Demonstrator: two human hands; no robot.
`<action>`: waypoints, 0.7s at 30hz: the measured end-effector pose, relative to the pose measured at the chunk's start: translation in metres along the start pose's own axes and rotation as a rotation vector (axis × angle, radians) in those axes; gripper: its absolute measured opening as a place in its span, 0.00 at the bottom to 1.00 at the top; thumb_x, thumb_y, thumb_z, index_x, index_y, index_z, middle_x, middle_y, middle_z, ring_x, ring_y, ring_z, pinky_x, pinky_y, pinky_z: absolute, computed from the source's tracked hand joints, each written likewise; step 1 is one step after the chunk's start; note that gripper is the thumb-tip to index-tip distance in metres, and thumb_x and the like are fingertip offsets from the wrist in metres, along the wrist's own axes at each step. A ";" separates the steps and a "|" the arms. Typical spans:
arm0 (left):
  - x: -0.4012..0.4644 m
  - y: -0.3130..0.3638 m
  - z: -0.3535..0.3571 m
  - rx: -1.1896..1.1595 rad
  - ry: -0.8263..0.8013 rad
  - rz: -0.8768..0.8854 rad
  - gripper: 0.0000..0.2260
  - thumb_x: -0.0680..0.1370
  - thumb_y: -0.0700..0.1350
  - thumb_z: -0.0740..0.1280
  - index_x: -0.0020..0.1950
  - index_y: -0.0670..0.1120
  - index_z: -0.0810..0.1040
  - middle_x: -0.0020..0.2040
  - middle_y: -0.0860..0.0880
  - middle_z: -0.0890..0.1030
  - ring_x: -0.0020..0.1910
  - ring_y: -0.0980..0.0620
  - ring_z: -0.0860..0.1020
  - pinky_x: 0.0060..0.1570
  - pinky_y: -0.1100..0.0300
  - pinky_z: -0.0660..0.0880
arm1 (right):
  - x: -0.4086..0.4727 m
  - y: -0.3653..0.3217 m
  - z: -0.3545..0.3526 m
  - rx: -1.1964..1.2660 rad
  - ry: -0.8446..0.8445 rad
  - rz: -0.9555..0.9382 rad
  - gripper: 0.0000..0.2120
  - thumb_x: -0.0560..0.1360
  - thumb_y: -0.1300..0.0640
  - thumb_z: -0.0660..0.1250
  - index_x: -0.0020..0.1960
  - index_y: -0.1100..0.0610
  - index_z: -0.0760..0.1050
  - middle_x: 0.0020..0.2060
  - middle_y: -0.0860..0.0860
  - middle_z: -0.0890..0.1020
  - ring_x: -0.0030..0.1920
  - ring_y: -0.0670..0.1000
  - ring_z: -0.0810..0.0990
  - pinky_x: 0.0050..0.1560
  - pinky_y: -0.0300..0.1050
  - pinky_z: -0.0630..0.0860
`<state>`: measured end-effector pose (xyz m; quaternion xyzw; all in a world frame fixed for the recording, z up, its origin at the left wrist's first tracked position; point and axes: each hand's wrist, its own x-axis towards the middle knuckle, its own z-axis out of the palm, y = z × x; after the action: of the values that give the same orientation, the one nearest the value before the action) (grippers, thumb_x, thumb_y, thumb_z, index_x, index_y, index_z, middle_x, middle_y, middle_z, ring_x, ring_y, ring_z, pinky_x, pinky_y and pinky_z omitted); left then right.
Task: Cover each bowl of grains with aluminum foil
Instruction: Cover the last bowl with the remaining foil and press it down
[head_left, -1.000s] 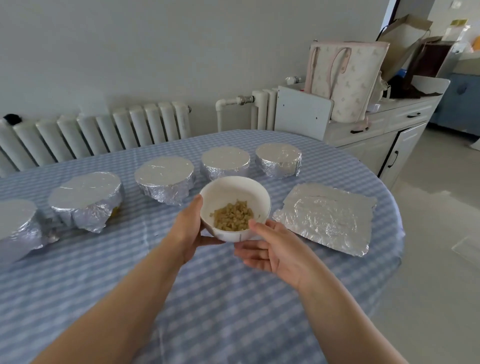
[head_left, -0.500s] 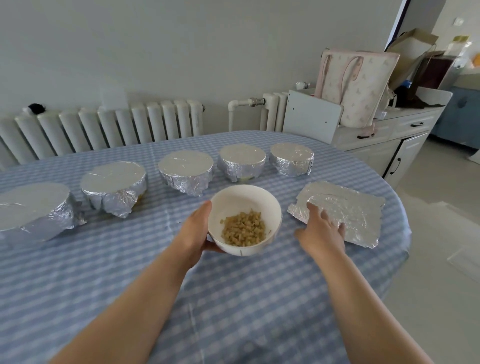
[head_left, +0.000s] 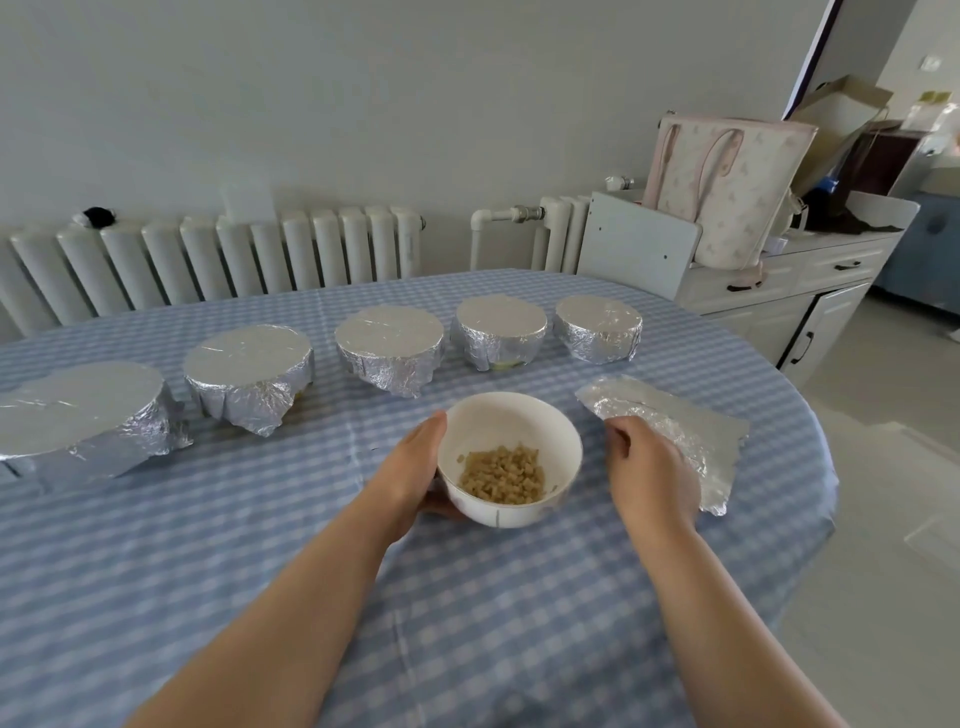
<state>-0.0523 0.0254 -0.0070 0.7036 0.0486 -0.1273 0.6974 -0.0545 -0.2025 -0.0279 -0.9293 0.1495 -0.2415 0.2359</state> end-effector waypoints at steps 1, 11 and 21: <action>-0.001 0.000 -0.001 0.033 -0.006 0.012 0.21 0.84 0.55 0.49 0.60 0.46 0.76 0.25 0.52 0.78 0.28 0.53 0.79 0.32 0.54 0.79 | 0.000 -0.002 -0.003 0.055 0.069 0.011 0.10 0.81 0.54 0.60 0.56 0.53 0.79 0.46 0.56 0.83 0.49 0.61 0.79 0.41 0.47 0.67; 0.006 0.001 -0.012 0.152 0.133 0.181 0.29 0.81 0.64 0.42 0.63 0.53 0.77 0.55 0.51 0.82 0.53 0.55 0.79 0.37 0.60 0.78 | -0.026 -0.042 -0.031 0.422 0.433 -0.725 0.07 0.75 0.66 0.68 0.51 0.61 0.82 0.49 0.47 0.83 0.50 0.45 0.81 0.64 0.45 0.73; 0.005 0.012 -0.030 -0.233 0.152 0.113 0.31 0.83 0.61 0.43 0.57 0.43 0.79 0.38 0.47 0.83 0.30 0.55 0.82 0.27 0.68 0.72 | -0.078 -0.059 -0.019 0.256 0.039 -0.941 0.08 0.76 0.54 0.66 0.51 0.54 0.83 0.45 0.44 0.86 0.50 0.44 0.83 0.62 0.53 0.75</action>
<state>-0.0412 0.0547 0.0032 0.6269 0.0763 -0.0278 0.7748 -0.1205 -0.1291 -0.0126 -0.8549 -0.3136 -0.3557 0.2106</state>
